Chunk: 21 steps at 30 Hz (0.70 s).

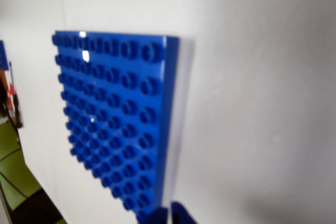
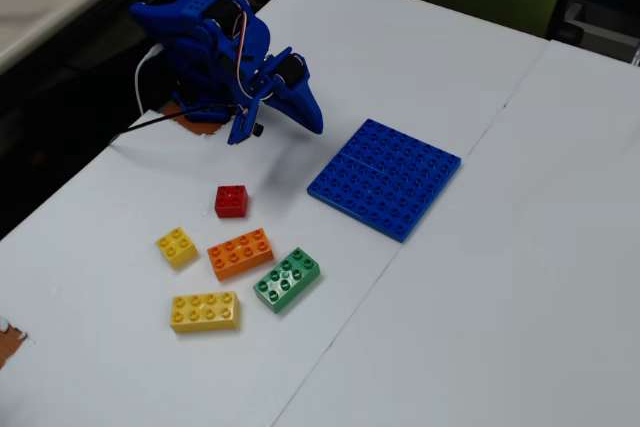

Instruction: Pick up the 2x2 yellow block and go up the 8x8 blue block.

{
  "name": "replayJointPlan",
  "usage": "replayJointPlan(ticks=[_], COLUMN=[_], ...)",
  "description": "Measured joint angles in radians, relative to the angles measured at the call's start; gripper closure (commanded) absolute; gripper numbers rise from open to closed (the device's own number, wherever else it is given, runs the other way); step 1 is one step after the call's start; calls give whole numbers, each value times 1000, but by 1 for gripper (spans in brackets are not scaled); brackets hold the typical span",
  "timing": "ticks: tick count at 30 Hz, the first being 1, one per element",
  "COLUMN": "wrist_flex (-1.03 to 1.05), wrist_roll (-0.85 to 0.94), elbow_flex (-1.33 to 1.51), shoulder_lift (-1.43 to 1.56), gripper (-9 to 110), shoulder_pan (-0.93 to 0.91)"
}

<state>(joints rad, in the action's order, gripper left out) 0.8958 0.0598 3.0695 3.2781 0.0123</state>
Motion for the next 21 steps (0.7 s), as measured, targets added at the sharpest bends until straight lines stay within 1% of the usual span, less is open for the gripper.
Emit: replayJointPlan(ticks=[1, 6, 8, 11, 14, 18, 21], wrist_flex=[0, -23, -61, -156, -179, -166, -110], wrist_roll=[3, 61, 132, 405, 716, 1106, 1335], elbow_flex=[0, 6, 17, 32, 32, 29, 18], shoulder_lift=[0, 0, 0, 0, 0, 0, 0], gripper=[100, 101, 101, 101, 101, 101, 101], shoulder_pan=[0, 9, 6, 0, -5, -6, -12])
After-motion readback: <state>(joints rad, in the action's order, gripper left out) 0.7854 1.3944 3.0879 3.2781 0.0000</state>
